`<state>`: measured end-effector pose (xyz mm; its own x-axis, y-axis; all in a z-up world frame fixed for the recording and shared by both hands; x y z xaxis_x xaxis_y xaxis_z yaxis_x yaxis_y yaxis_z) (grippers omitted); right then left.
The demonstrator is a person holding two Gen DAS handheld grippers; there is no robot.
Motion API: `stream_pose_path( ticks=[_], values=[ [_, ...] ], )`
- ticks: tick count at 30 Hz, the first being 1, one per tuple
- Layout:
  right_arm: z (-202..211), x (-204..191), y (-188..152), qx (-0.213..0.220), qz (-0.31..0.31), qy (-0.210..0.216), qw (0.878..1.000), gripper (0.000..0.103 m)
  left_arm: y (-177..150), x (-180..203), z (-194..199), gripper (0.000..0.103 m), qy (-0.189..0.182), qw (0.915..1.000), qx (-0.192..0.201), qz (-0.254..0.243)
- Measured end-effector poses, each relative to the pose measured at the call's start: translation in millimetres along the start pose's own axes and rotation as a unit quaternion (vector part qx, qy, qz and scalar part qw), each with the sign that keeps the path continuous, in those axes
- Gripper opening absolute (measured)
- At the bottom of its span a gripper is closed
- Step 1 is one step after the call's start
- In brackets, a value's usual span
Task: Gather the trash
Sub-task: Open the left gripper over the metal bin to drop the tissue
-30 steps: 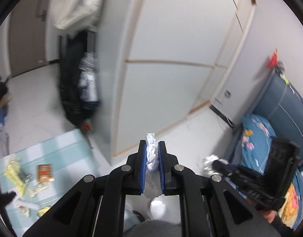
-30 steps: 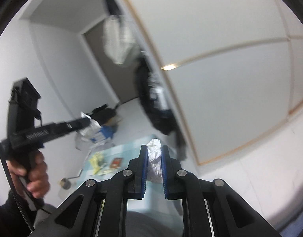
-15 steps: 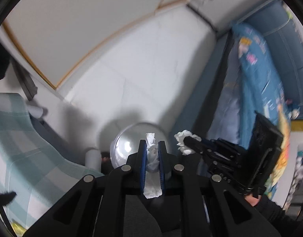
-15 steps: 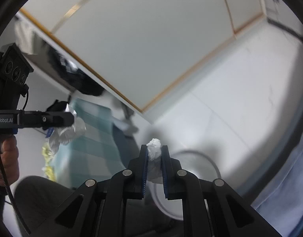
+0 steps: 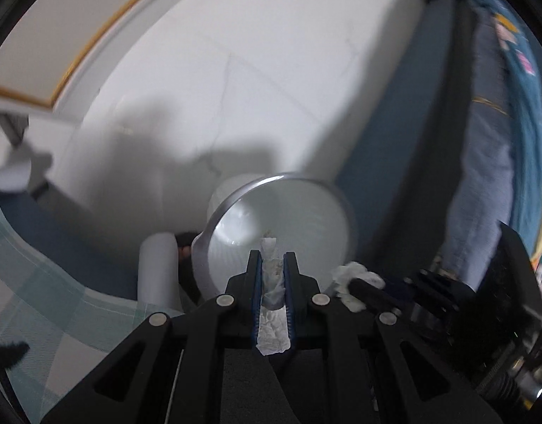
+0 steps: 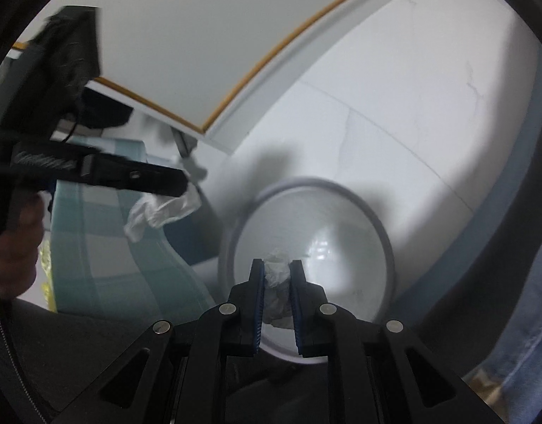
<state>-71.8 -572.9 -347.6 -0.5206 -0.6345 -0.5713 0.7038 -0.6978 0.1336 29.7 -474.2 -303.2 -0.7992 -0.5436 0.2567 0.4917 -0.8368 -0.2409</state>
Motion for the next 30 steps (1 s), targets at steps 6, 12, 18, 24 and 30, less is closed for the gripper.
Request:
stream_pose_path(
  ticks=[6, 12, 18, 24, 30],
  values=[
    [-10, 6, 0, -0.019, 0.002, -0.016, 1.000, 0.015, 2, 18, -22, 0.008, -0.018, 0.9992, -0.030, -0.021],
    [-20, 3, -3, -0.045, -0.005, -0.028, 0.999, 0.028, -1, 28, -43, 0.018, -0.024, 0.9968, -0.064, -0.040],
    [-16, 2, -8, -0.051, 0.005, -0.026, 0.998, 0.045, 2, 24, -44, 0.043, -0.019, 0.9976, -0.055, -0.037],
    [-7, -4, -16, -0.053, 0.025, -0.029, 0.998, 0.046, 4, 23, -36, 0.049, 0.005, 0.9980, -0.043, -0.045],
    [20, -13, -10, -0.016, 0.050, -0.032, 0.998, 0.052, 25, 22, 13, 0.050, 0.032, 0.9979, 0.040, -0.038]
  ],
)
Point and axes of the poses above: each gripper's, at about its wrist camera, not at the fingertips, and z roughly against the way its jaws point, x to its right, y to its top, the point moved 8 cm from there along -z, roughly the way its jaws point, and after that the axes turned 5 degrees about y, right-handed, at the moved point
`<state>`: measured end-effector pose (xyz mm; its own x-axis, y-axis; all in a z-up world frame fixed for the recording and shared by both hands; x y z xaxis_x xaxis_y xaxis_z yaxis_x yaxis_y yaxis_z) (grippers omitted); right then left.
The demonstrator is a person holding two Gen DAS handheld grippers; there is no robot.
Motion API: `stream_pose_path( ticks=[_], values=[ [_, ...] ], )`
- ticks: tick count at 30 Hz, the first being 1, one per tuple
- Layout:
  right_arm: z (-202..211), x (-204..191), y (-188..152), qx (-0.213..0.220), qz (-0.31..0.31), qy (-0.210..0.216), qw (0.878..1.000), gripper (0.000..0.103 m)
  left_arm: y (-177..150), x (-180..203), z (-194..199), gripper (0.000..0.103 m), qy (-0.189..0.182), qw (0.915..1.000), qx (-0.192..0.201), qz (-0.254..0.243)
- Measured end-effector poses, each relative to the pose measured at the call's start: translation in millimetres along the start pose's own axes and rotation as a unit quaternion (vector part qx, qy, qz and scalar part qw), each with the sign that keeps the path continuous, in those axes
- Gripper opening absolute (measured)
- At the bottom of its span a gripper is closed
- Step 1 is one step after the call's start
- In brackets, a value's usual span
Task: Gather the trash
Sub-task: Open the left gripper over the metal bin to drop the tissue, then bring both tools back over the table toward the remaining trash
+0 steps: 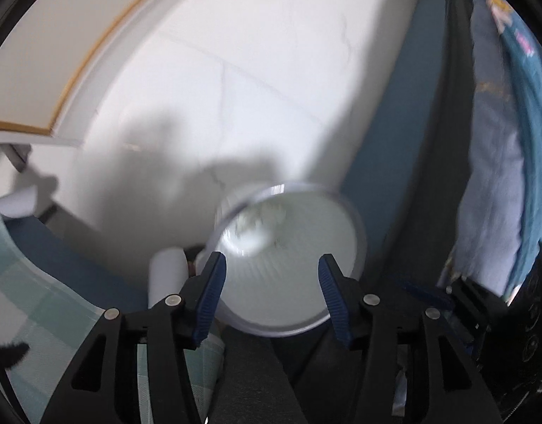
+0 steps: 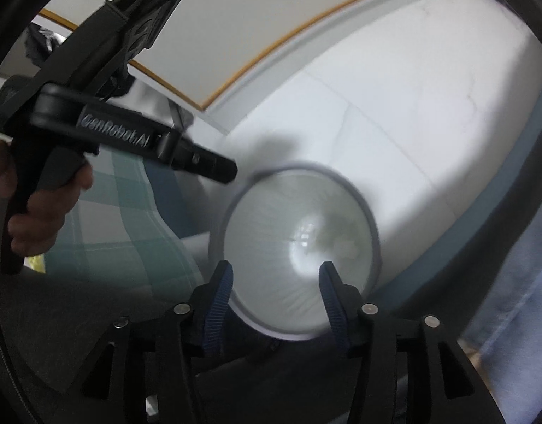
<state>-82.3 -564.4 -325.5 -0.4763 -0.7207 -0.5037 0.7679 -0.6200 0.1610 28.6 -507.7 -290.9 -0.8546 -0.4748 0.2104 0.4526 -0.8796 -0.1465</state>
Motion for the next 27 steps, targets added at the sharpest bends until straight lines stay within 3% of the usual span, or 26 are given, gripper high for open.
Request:
stream_pose_path(
  ticks=[4, 6, 8, 12, 15, 18, 20, 22, 27],
  values=[
    [33, -5, 14, 0.053, 0.002, 0.002, 0.999, 0.058, 11, -8, 53, 0.060, 0.014, 0.9964, 0.081, 0.021],
    [51, -10, 22, 0.079, 0.007, 0.004, 0.997, 0.059, 12, -17, 86, 0.063, 0.031, 0.9905, 0.128, 0.037],
    [73, -18, 32, 0.114, 0.020, -0.001, 0.993, 0.064, 6, -32, 120, 0.071, 0.060, 0.9808, 0.174, 0.063],
    [118, -36, 53, 0.187, 0.049, -0.016, 0.981, 0.075, -20, -57, 185, 0.073, 0.094, 0.9539, 0.265, 0.105],
    [158, -60, 69, 0.259, 0.074, -0.033, 0.962, 0.089, -49, -72, 226, 0.079, 0.127, 0.9266, 0.330, 0.127],
    [187, -91, 77, 0.302, 0.097, -0.011, 0.948, 0.091, -88, -90, 258, 0.079, 0.140, 0.8991, 0.383, 0.159],
    [203, -120, 80, 0.323, 0.121, 0.012, 0.939, 0.092, -118, -105, 279, 0.079, 0.146, 0.8762, 0.416, 0.195],
    [213, -146, 80, 0.337, 0.144, 0.023, 0.930, 0.093, -156, -120, 298, 0.080, 0.169, 0.8444, 0.453, 0.231],
    [224, -218, 73, 0.366, 0.200, 0.055, 0.907, 0.102, -236, -154, 334, 0.087, 0.195, 0.7781, 0.508, 0.314]
  ],
)
Point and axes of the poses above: each gripper's, at about its wrist camera, not at the fingertips, and z roughly against the way its jaws point, x to its right, y to its top, the point moved 8 cm from there along -z, roughly the way its jaws point, and after that the axes turned 5 degrees about y, right-handed, at the moved point
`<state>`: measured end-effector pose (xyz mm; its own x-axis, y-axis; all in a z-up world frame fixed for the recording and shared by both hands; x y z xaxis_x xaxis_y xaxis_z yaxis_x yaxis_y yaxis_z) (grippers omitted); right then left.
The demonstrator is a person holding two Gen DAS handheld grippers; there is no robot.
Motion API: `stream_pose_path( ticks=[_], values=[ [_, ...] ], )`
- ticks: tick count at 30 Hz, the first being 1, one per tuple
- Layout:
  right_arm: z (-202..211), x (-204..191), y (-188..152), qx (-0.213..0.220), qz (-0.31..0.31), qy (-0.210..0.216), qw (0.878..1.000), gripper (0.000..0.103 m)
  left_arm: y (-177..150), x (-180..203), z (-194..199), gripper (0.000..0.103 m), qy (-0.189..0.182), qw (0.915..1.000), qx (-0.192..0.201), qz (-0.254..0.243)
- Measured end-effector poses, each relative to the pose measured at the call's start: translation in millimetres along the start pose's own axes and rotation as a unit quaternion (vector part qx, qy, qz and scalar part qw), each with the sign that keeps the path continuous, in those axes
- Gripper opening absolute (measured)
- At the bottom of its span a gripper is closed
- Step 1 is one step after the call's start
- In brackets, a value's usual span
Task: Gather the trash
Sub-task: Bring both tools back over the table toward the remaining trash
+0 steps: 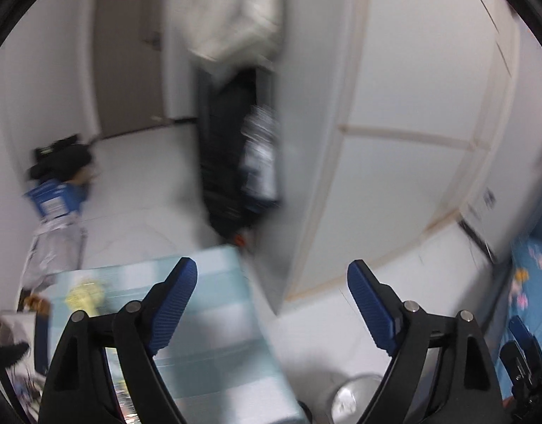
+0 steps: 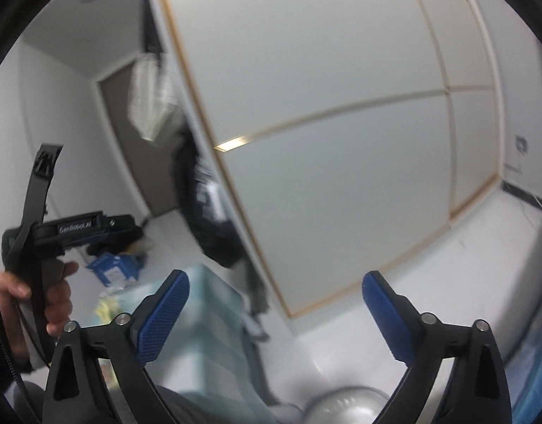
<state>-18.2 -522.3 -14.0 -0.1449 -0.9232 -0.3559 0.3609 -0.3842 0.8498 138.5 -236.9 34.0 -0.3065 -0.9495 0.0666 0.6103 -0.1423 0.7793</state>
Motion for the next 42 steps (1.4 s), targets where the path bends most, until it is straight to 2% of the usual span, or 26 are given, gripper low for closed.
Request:
stream_pose_path(
  ticks=[2, 3, 5, 9, 13, 19, 21, 25, 31, 36, 38, 40, 42],
  values=[
    [-3, -33, 7, 0.013, 0.019, 0.021, 1.000, 0.103, 5, -35, 15, 0.097, 0.029, 0.9989, 0.022, 0.029],
    [-6, -45, 9, 0.016, 0.025, 0.028, 0.999, 0.103, 6, -48, 22, 0.098, 0.041, 0.9979, 0.028, 0.040],
    [-14, -79, 14, 0.019, 0.038, 0.057, 0.997, 0.103, 7, -79, 34, 0.099, 0.076, 0.9941, 0.041, 0.066],
    [-21, -135, 13, 0.025, 0.049, 0.107, 0.993, 0.103, -4, -125, 45, 0.099, 0.119, 0.9858, 0.056, 0.104],
    [-34, -196, 4, 0.022, 0.062, 0.160, 0.985, 0.103, -20, -171, 54, 0.100, 0.141, 0.9783, 0.068, 0.135],
    [-47, -277, -23, 0.011, 0.116, 0.226, 0.967, 0.103, -52, -236, 66, 0.102, 0.169, 0.9669, 0.068, 0.179],
    [-51, -296, -37, -0.006, 0.125, 0.249, 0.960, 0.103, -68, -253, 70, 0.102, 0.176, 0.9633, 0.061, 0.193],
    [-73, -326, -68, -0.040, 0.146, 0.271, 0.951, 0.103, -101, -289, 53, 0.102, 0.177, 0.9590, 0.031, 0.219],
    [-105, -362, -125, -0.126, 0.182, 0.288, 0.932, 0.103, -132, -320, 31, 0.102, 0.139, 0.9525, -0.017, 0.270],
    [-130, -392, -190, -0.213, 0.226, 0.292, 0.905, 0.103, -135, -345, 39, 0.102, 0.132, 0.9455, -0.015, 0.297],
    [-134, -402, -213, -0.235, 0.244, 0.293, 0.894, 0.103, -138, -357, 42, 0.102, 0.135, 0.9415, -0.012, 0.309],
    [-139, -412, -238, -0.258, 0.268, 0.294, 0.881, 0.103, -139, -364, 45, 0.101, 0.122, 0.9378, -0.011, 0.325],
    [-144, -420, -258, -0.274, 0.289, 0.296, 0.869, 0.103, -142, -370, 46, 0.101, 0.131, 0.9361, -0.016, 0.326]
  ],
)
Point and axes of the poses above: each gripper's, at about its wrist camera, not at the fingertips, and z roughly against the way its jaws point, x to its right, y to its top, the point moved 8 cm from there along -z, roughly the way its jaws point, and after that the axes turned 5 degrees about y, right-handed, at the moved point
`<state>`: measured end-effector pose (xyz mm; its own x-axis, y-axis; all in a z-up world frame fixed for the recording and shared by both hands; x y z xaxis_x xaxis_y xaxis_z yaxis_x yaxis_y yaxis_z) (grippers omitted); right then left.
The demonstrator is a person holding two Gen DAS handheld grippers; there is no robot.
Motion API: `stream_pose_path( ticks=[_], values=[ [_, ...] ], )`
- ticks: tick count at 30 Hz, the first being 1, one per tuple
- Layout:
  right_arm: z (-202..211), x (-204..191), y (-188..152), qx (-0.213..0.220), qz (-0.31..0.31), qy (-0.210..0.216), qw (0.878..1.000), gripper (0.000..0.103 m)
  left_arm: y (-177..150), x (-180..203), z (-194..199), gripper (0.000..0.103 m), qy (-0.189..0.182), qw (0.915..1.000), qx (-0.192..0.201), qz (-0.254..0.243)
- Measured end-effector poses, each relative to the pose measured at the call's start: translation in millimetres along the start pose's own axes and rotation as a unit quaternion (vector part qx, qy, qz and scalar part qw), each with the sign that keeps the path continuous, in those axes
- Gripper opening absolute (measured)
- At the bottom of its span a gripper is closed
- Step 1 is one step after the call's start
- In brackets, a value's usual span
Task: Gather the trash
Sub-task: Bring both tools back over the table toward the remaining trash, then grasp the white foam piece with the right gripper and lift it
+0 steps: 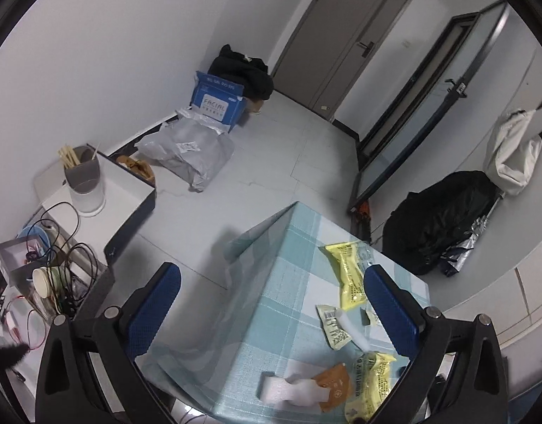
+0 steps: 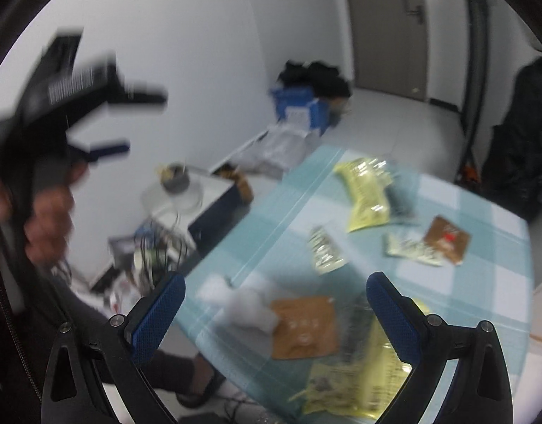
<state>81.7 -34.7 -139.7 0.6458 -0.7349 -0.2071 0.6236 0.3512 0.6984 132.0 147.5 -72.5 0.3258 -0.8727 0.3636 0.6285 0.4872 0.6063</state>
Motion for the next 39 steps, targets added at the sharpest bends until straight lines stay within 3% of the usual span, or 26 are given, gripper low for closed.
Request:
stream_pose_path(
  ticks=[2, 10, 19, 22, 23, 30, 39],
  values=[
    [-17, -9, -6, -0.020, 0.018, 0.004, 1.000, 0.102, 1, -6, -3, 0.101, 0.019, 0.9998, -0.004, -0.005],
    [-74, -32, -26, -0.076, 0.089, -0.007, 0.993, 0.099, 5, -22, 0, 0.101, 0.024, 0.9996, -0.002, 0.017],
    [-97, -34, -38, -0.114, 0.117, -0.024, 0.986, 0.070, 5, -23, -4, 0.101, 0.014, 0.9995, -0.014, 0.025],
    [-99, -33, -38, -0.118, 0.109, -0.014, 0.987, 0.051, 3, -19, -3, 0.101, 0.009, 0.9997, -0.014, 0.016],
    [-99, -32, -37, -0.116, 0.104, -0.013, 0.988, 0.040, 3, -19, -3, 0.101, 0.010, 0.9998, -0.013, 0.013],
    [-82, -28, -29, -0.092, 0.089, -0.010, 0.992, 0.040, 3, -18, -4, 0.101, 0.014, 0.9998, -0.013, 0.010],
    [-19, 9, -14, -0.051, 0.050, -0.026, 0.997, 0.039, -5, 2, -19, 0.101, 0.010, 0.9995, -0.031, -0.004]
  ],
)
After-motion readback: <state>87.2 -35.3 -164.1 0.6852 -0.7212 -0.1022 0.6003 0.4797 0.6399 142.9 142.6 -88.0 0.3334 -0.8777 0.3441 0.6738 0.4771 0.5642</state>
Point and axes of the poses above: each gripper's, at about its wrist camera, not at the fingertips, and z roughly against the way its jaws point, x to its right, y to its top, the point moved 8 cm from there along -z, roughly the way its jaws point, and after that the axes turned 5 degrees about y, right-handed, at the moved point
